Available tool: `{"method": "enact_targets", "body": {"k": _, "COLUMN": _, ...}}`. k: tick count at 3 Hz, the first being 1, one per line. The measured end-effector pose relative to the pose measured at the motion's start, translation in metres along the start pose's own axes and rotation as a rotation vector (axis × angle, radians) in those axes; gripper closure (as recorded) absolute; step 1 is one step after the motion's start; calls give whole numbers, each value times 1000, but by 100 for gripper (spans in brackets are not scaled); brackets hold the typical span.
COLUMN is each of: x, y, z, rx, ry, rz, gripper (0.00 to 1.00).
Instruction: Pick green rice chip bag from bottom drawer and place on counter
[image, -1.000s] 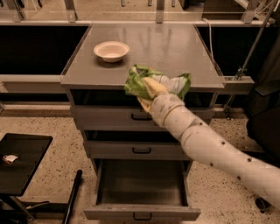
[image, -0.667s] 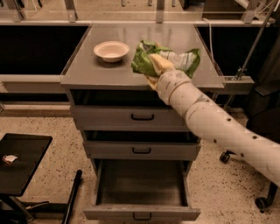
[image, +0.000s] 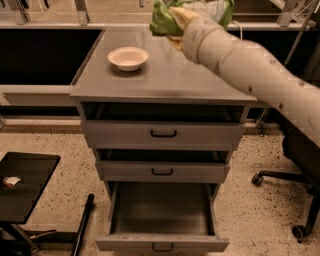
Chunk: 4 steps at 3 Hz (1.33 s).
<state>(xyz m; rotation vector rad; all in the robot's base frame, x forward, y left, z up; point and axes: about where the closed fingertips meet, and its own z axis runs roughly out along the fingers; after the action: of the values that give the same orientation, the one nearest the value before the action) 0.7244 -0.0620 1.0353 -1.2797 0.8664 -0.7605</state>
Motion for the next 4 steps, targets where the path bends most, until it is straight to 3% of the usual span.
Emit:
{"method": "enact_targets", "body": {"k": 1, "x": 8, "y": -12, "z": 42, "rx": -65, "ry": -45, "rz": 34, "gripper": 100}}
{"method": "enact_targets", "body": {"k": 2, "x": 39, "y": 17, "z": 74, "rx": -174, "ry": -77, "rz": 96, "gripper": 100}}
{"method": "enact_targets", "body": {"k": 3, "x": 52, "y": 82, "z": 75, "rx": -333, "ry": -133, "rz": 186, "gripper": 100}}
{"method": "enact_targets", "body": {"k": 4, "x": 52, "y": 145, "z": 45, "rx": -508, "ry": -187, "rz": 264, "gripper": 100}}
